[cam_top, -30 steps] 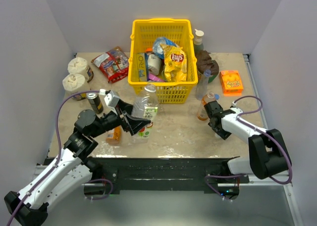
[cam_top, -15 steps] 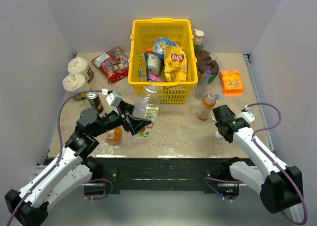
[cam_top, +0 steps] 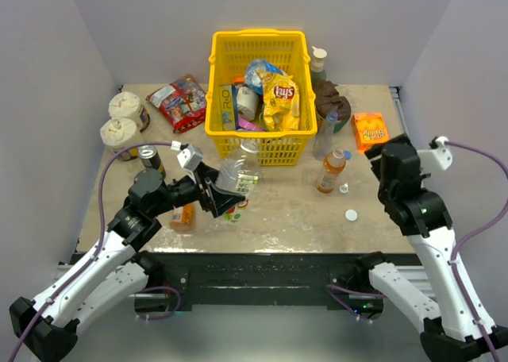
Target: Unscrew the bottle caps
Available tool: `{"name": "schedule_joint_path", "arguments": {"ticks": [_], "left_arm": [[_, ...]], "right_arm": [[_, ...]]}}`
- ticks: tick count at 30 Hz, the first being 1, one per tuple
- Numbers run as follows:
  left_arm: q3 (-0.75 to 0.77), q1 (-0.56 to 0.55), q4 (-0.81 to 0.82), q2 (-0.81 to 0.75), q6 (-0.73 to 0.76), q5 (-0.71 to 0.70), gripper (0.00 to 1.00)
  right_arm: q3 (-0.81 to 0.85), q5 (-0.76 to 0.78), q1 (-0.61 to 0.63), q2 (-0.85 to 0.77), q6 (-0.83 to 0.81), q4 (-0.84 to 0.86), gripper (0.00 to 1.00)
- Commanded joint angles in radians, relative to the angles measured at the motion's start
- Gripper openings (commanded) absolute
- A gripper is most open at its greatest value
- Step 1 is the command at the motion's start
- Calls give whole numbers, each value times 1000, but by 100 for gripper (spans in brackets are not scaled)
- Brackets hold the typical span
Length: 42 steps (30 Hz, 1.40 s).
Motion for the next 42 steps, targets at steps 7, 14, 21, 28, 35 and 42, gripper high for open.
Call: {"name": "schedule_joint_path", "arguments": {"ticks": [7,14,21,28,35,42], "left_arm": [[74,7,37,38,1,42,21],[66,5,46,55,-31,-12,21],[69,7,53,64,-37,-43,21],[69,7,73,60,-34,-46,21],[56,5,106,49,-45,-10,21],[49,5,122,52,-49,17,21]], "right_arm": [[327,-802,57,358,-444,618,69],[506,-1100,203,521,-498,654,72],[584,-1286,274,581,-553,493,75],[546,-1277,301,570,-611,364,75],[518,-1284,315,575,-602,378,74],[492,-1298,327,581,-570,433,70]]}}
